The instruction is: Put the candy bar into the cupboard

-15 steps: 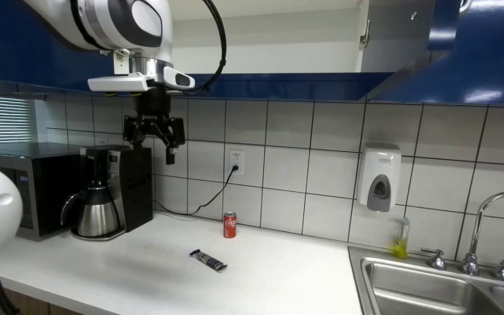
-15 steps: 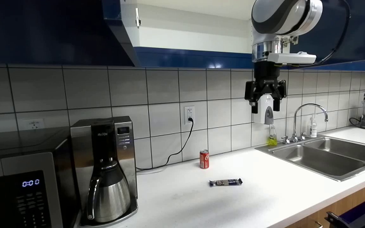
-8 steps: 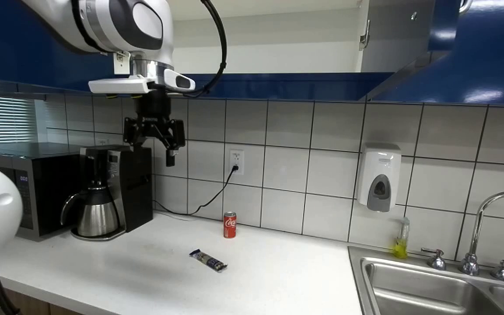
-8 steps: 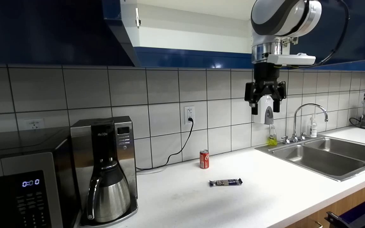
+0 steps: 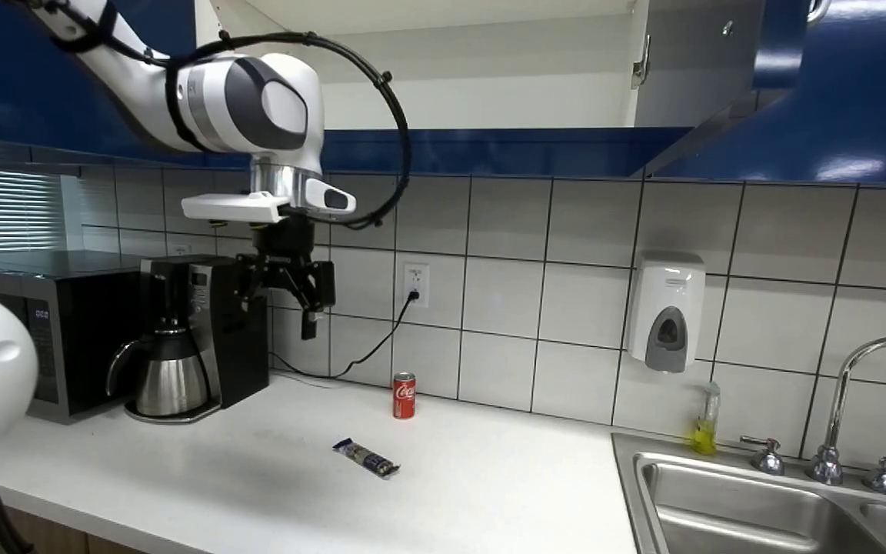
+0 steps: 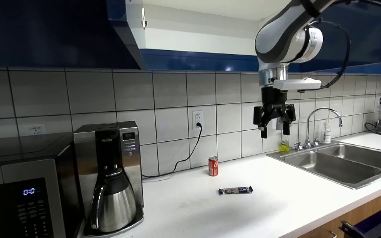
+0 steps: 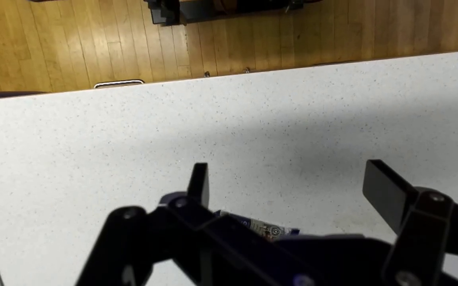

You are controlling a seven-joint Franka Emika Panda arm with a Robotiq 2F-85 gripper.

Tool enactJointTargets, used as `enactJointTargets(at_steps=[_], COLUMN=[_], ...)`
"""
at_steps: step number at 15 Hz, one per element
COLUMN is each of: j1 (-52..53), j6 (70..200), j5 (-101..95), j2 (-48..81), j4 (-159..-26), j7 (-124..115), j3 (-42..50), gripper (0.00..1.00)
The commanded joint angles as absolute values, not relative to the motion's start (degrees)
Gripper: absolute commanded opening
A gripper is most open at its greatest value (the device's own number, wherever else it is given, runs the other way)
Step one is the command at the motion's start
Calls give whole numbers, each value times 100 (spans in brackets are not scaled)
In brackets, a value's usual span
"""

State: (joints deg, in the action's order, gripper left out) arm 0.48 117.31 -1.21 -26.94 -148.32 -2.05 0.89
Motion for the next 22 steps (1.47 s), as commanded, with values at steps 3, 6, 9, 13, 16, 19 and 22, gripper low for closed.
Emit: enactJointTargets(at_steps=[3, 6, 9, 13, 16, 19, 22], j1=[-135, -179, -197, -175, -138, -85, -32], j6=[12494, 12926, 13424, 13971, 14292, 14444, 14448], j5=[-219, -296, -367, -384, -397, -430, -432], j2=[-1789, -1289, -707, 147, 786, 1387, 1961], j4=[-14881, -14835, -14702, -14284, -13814, -13280, -12717], j7=[-328, -355, -372, -374, -377, -409, -372], j3=[74, 86, 110, 151, 183, 218, 232], gripper=[100, 100, 100, 100, 100, 100, 100])
